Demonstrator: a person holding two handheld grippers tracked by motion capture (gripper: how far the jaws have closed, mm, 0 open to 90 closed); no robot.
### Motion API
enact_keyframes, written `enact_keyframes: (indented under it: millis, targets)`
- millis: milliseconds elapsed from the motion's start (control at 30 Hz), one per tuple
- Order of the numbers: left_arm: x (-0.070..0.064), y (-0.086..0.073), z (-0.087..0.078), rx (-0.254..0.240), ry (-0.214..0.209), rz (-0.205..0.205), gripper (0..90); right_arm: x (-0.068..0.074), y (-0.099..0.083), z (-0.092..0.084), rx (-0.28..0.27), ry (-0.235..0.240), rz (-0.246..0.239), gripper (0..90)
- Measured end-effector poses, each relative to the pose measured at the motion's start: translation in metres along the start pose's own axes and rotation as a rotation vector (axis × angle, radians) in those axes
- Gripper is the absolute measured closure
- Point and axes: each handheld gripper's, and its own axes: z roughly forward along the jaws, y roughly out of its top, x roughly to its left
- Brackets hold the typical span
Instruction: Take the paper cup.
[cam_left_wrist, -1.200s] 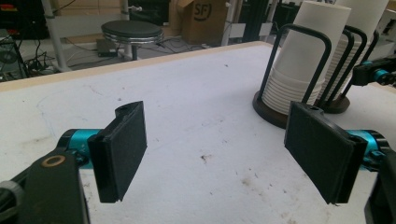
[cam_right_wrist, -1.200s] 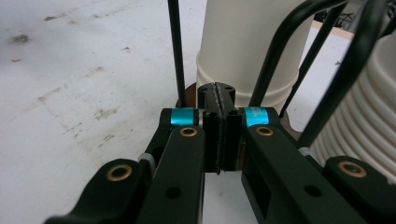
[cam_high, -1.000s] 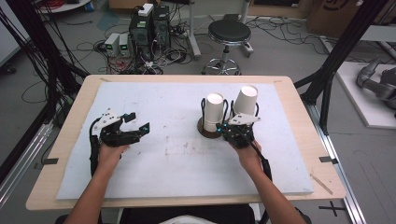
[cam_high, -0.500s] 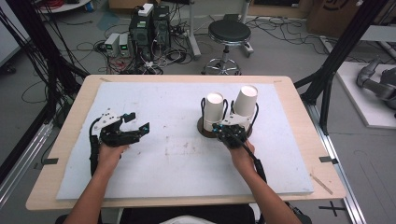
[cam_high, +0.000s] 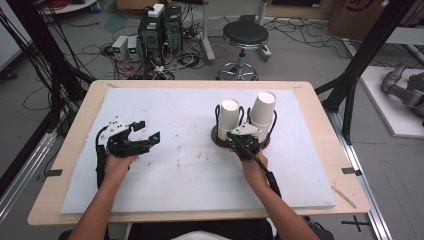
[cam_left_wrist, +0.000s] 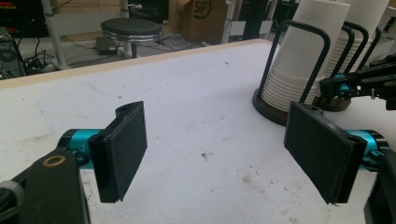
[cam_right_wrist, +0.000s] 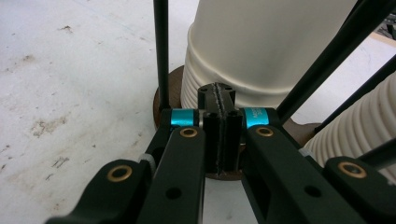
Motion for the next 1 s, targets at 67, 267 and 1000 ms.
enact_keyframes:
  millis: [67,267,1000]
  targets:
    - [0.0,0.0,0.0,0.001,-0.001,-0.001,21.2,-0.001,0.0,0.001,0.002,0.0,0.008,90.0]
    - [-0.001,0.0,0.0,0.0,-0.003,0.003,21.2,-0.001,0.0,0.001,0.004,0.0,0.017,90.0]
    - [-0.019,0.051,0.042,-0.04,-0.128,0.036,21.6,-0.002,0.0,0.001,0.002,0.01,0.031,90.0]
